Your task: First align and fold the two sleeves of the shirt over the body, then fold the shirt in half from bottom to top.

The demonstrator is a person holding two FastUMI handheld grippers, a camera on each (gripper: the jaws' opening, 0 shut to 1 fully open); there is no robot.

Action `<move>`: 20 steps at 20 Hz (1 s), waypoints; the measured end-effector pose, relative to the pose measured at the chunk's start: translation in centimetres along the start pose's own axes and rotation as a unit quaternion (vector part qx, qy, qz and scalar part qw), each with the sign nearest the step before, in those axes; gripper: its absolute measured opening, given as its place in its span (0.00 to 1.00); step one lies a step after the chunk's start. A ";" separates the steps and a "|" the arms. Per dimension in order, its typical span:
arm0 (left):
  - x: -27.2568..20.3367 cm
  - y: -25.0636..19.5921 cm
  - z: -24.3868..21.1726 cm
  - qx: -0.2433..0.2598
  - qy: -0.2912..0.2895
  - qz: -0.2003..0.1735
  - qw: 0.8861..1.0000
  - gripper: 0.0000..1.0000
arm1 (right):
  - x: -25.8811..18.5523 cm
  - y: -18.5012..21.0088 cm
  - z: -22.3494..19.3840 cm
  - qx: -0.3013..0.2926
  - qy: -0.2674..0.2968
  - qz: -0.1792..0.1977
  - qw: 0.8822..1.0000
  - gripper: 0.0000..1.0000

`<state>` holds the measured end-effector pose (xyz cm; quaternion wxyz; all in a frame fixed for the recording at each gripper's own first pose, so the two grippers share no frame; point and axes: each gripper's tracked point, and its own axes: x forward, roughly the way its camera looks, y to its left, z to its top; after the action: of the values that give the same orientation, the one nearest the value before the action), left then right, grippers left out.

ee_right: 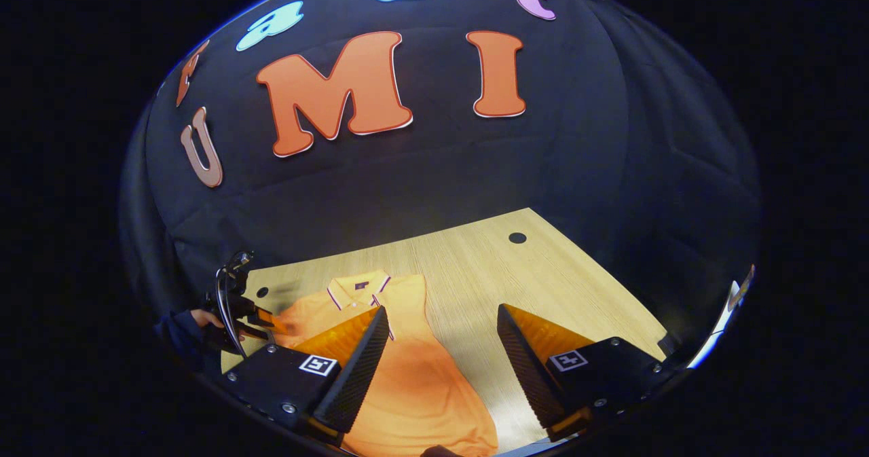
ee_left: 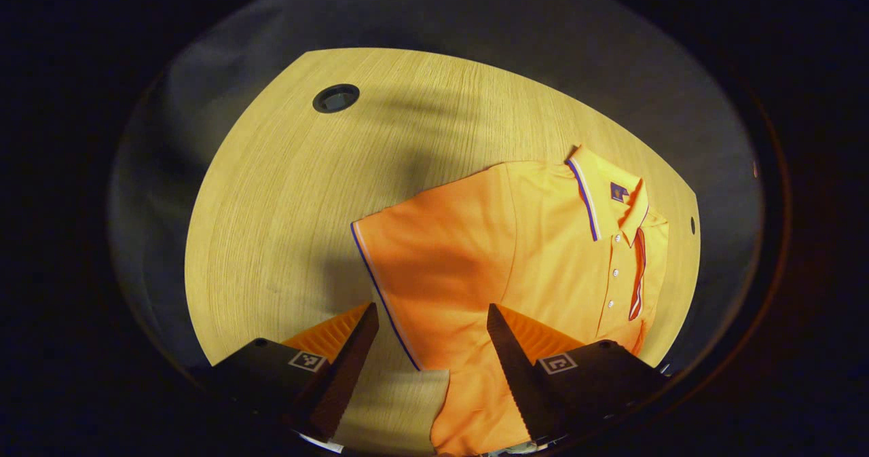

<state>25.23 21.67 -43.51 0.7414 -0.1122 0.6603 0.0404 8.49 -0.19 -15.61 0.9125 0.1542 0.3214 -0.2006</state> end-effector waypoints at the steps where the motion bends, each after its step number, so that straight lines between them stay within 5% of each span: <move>1: 0.5 0.2 0.3 -0.001 0.006 0.007 1.000 0.97 | -0.4 -0.1 -0.2 0.008 -0.002 0.005 1.000 0.98; 6: 1.6 0.6 0.6 -0.023 0.057 0.001 0.998 0.97 | -1.7 -1.3 -0.6 0.019 -0.017 -0.002 1.000 0.98; 9: 2.1 1.2 0.8 -0.025 0.074 0.031 0.996 0.93 | -2.2 -1.9 -0.2 0.027 -0.031 0.002 0.999 0.98; 11: 2.1 2.4 0.6 -0.020 0.084 0.071 0.994 0.83 | -2.1 -2.1 0.1 0.041 -0.043 0.010 0.998 0.98; 16: 1.8 0.9 1.5 -0.028 0.053 0.035 0.998 0.12 | -1.6 -3.2 -0.5 0.043 -0.036 0.011 0.998 0.98; 20: -0.2 -0.3 2.8 -0.002 0.010 -0.004 1.000 0.12 | -1.5 -4.4 -0.5 0.041 -0.031 0.009 0.999 0.98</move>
<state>27.95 22.02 -43.00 0.7345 -0.1168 0.6674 0.0375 5.09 -3.41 -15.67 0.9167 0.1882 0.2831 -0.2101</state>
